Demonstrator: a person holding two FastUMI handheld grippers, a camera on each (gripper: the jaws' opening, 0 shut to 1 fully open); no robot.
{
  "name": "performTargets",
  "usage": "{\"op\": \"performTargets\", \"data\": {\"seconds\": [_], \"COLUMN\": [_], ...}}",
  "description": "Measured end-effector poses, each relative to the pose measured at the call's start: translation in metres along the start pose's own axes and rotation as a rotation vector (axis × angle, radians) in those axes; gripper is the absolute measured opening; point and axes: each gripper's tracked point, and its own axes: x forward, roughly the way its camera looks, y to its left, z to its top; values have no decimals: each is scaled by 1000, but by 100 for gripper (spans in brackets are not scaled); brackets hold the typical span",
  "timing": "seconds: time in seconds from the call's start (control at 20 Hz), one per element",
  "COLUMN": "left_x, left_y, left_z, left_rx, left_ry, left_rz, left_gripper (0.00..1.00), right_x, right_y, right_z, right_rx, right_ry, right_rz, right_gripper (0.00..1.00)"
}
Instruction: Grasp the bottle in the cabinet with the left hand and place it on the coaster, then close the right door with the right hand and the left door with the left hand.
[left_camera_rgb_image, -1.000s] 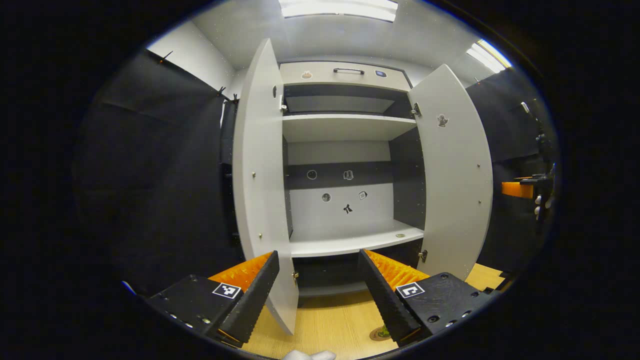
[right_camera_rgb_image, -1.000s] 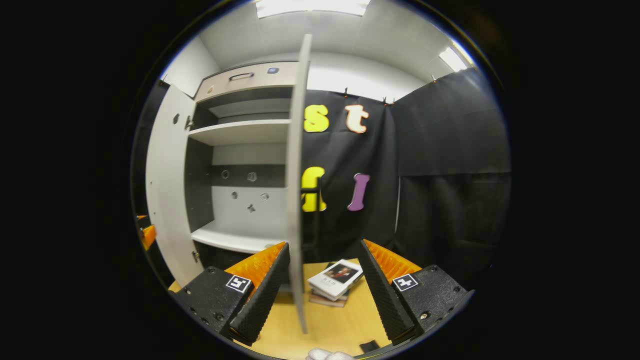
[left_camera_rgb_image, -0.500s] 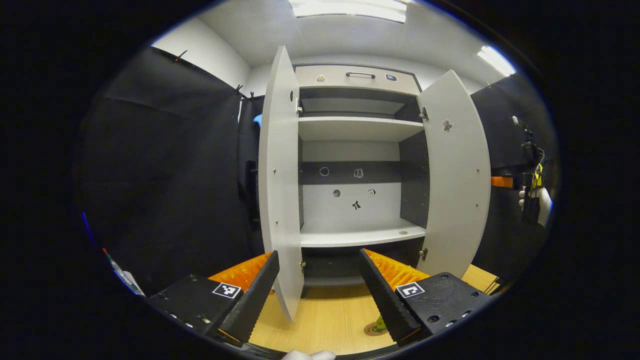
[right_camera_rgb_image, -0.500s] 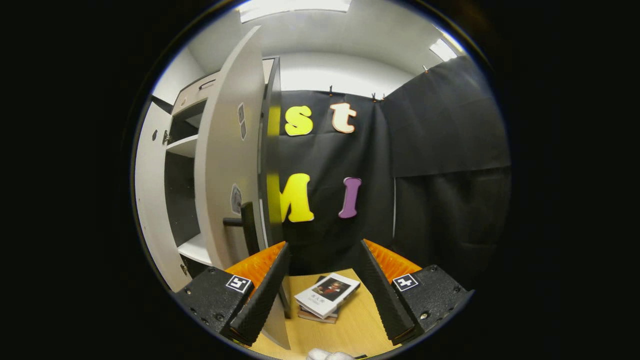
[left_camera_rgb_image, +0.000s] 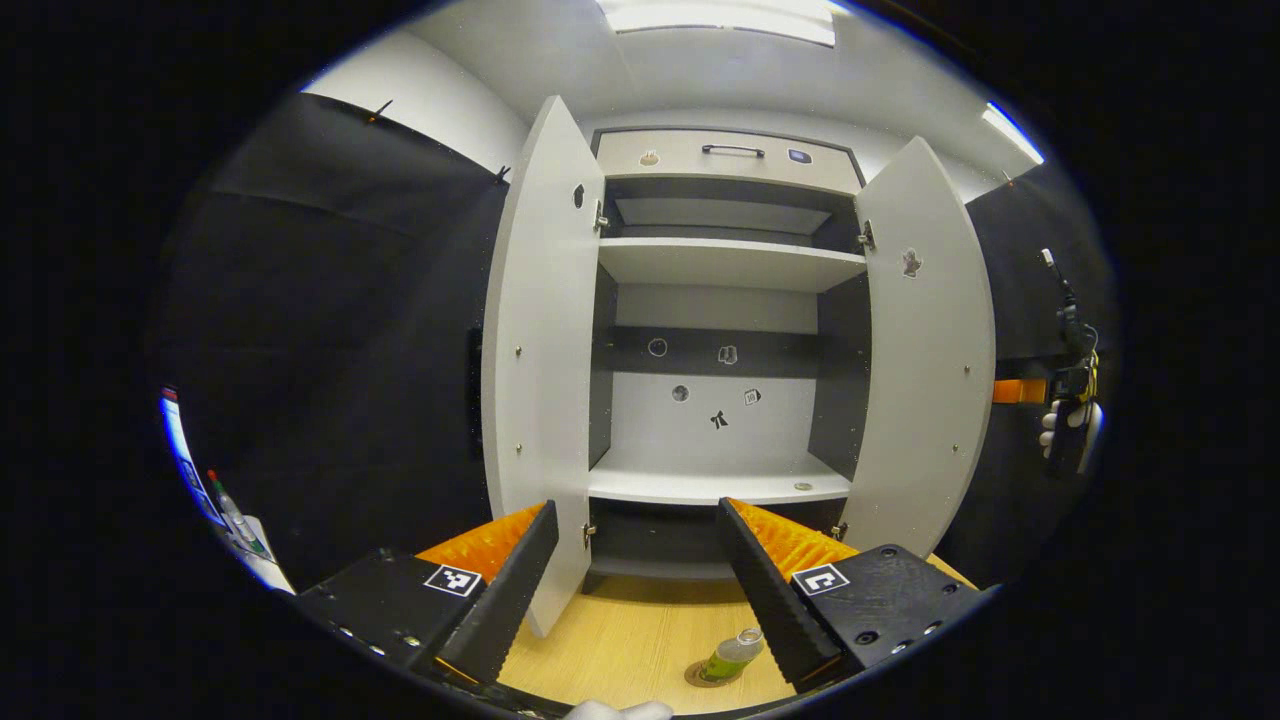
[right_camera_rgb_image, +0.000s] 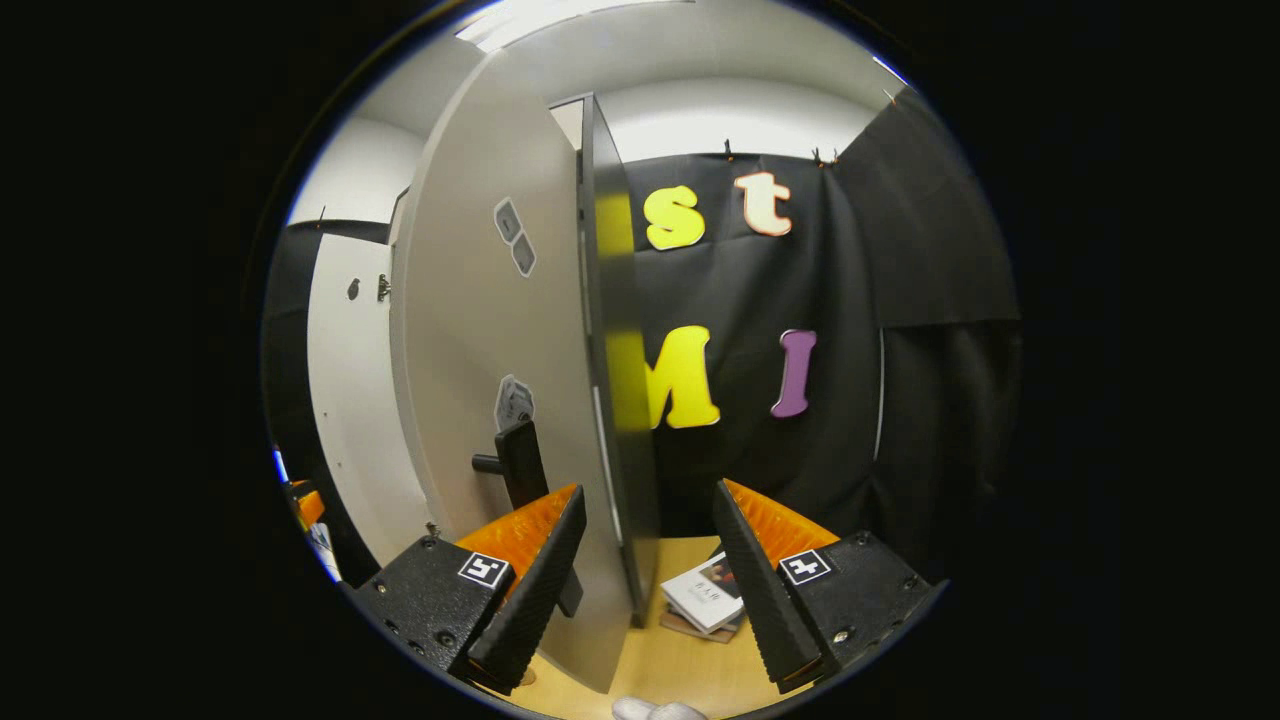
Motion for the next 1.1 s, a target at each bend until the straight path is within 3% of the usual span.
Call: {"op": "performTargets", "data": {"seconds": [0.05, 0.35, 0.6, 0.95, 1.1], "left_x": [-1, 0, -1, 7, 14], "left_y": [-2, -14, 5, 49, 67], "left_z": [2, 8, 9, 4, 3], "left_rx": [1, -13, -5, 66, 73], "left_ry": [0, 22, 7, 6, 6], "left_rz": [15, 79, 117, 79, 44], "left_gripper": [94, 99, 99, 96, 96], "right_x": [1, 14, 38, 61, 53], "right_y": [5, 55, 83, 161, 176], "right_z": [0, -7, -26, -36, -31], "right_rx": [3, 17, -51, -45, -29], "right_ry": [5, 22, 50, 25, -34], "right_rz": [14, 137, 128, 198, 158], "right_gripper": [81, 81, 81, 81, 81]}}
